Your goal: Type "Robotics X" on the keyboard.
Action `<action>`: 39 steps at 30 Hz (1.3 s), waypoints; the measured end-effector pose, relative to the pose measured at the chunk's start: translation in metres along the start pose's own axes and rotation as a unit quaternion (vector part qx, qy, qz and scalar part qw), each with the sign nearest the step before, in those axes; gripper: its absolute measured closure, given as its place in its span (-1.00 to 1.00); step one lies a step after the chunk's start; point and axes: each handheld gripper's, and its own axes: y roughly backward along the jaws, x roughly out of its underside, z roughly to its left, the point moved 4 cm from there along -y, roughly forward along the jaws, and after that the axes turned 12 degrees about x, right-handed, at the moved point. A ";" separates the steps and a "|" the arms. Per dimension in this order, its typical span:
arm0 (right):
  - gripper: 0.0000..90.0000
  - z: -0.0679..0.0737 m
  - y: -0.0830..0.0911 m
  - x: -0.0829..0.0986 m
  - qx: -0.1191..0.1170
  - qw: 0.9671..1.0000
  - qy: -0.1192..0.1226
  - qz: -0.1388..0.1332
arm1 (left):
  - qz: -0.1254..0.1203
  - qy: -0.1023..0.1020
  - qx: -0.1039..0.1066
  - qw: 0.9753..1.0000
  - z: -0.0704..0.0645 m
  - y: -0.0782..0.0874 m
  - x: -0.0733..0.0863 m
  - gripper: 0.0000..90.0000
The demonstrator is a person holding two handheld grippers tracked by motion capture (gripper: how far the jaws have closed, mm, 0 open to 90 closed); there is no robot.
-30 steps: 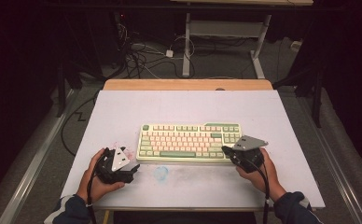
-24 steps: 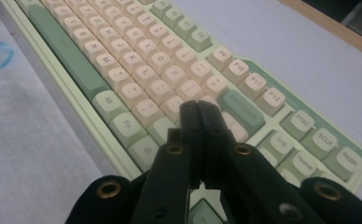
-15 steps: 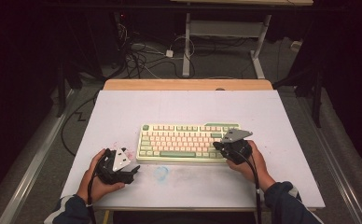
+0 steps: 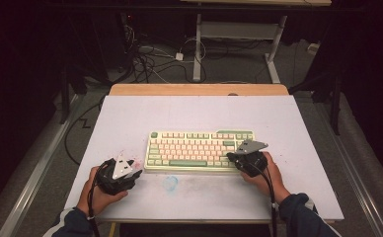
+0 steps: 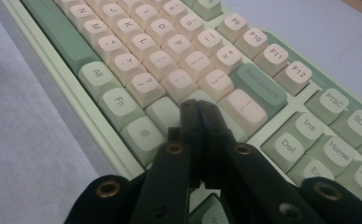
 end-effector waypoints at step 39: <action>1.00 0.002 0.001 0.001 0.007 1.000 0.005 -0.006 | 0.040 0.015 0.035 0.998 -0.014 -0.029 -0.032 0.94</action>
